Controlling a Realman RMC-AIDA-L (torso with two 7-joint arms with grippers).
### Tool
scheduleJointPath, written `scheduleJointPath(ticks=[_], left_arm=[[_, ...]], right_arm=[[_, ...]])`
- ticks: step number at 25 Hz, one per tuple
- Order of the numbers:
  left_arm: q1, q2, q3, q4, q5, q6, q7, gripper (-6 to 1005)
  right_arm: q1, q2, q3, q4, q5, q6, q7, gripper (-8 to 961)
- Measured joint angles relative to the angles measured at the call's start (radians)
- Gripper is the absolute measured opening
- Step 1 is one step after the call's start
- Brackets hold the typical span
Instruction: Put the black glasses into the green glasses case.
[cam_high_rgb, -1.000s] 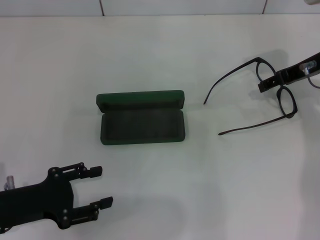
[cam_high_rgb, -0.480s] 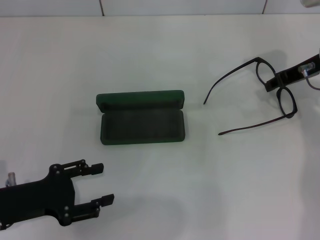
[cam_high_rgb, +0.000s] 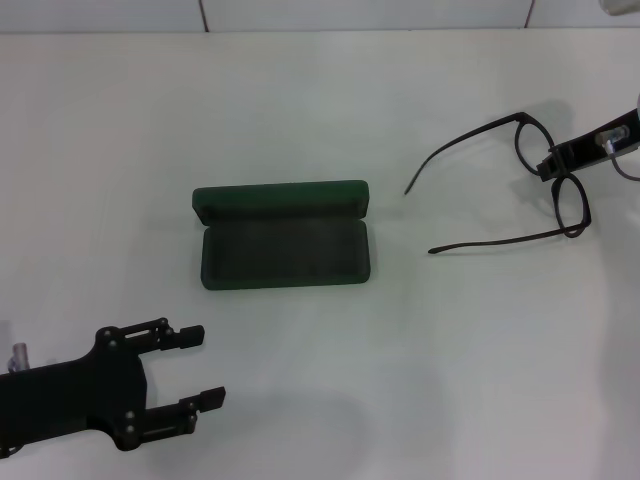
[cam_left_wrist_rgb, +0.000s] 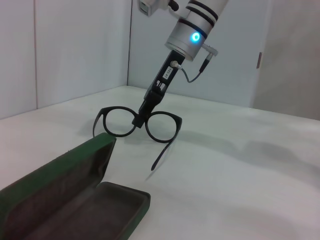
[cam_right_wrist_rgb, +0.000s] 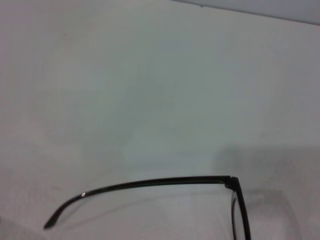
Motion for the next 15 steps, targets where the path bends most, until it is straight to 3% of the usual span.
scheduleJointPath(ticks=[9,15], left_arm=[[0.003,0.000,-0.005,0.002,0.000,0.000,-0.001,695],[0.003,0.000,-0.009,0.002,-0.011,0.027,-0.006,695]], right_arm=[[-0.036,-0.006,0.006,-0.074,0.030,-0.040,-0.008,96],[-0.142,-0.027,0.042,-0.222,0.150,-0.089,-0.028,97]])
